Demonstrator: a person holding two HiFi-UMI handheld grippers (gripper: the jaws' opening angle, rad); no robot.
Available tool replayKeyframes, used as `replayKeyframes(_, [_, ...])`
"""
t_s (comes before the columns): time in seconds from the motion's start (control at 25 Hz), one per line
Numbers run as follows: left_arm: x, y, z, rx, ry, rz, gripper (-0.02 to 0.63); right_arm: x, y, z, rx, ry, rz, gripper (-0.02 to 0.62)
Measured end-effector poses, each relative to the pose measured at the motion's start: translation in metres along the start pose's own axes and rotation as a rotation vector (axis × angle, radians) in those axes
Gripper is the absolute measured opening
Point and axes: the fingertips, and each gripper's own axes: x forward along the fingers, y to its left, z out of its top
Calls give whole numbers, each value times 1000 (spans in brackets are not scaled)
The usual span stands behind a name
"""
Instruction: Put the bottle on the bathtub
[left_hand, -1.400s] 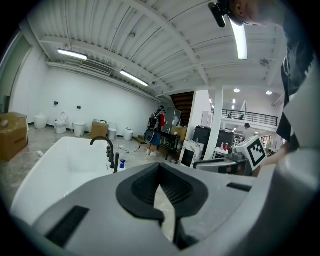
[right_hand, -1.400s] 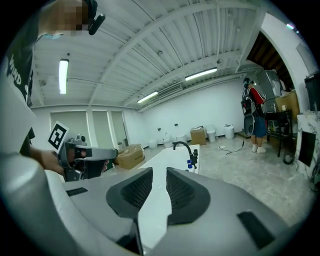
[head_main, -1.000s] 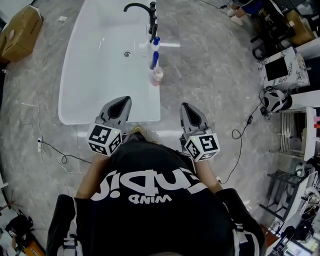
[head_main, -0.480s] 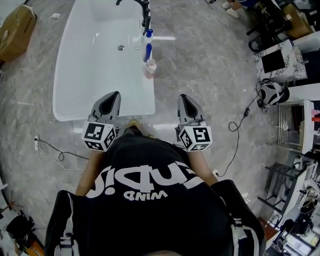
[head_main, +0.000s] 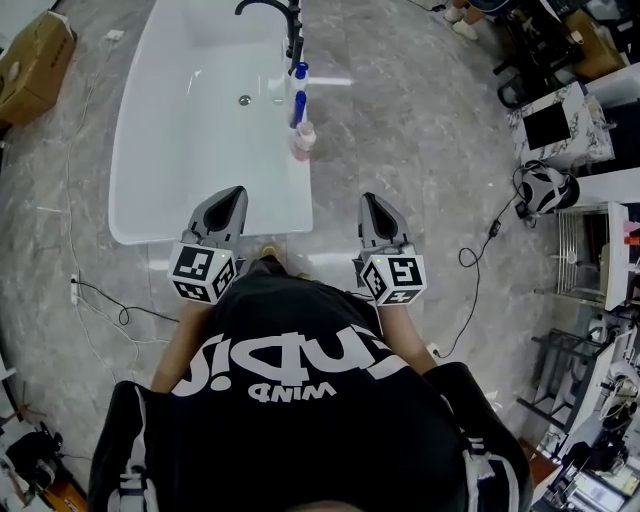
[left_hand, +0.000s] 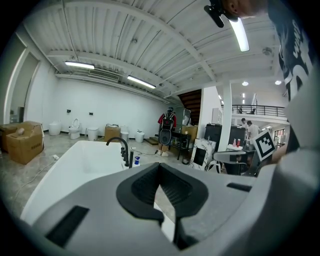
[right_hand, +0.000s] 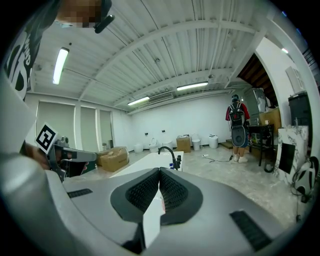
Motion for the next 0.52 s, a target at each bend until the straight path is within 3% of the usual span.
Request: replayKeyframes(0.52, [-15, 10, -2, -23, 8, 22, 8, 2, 20, -9, 17, 33, 31, 25])
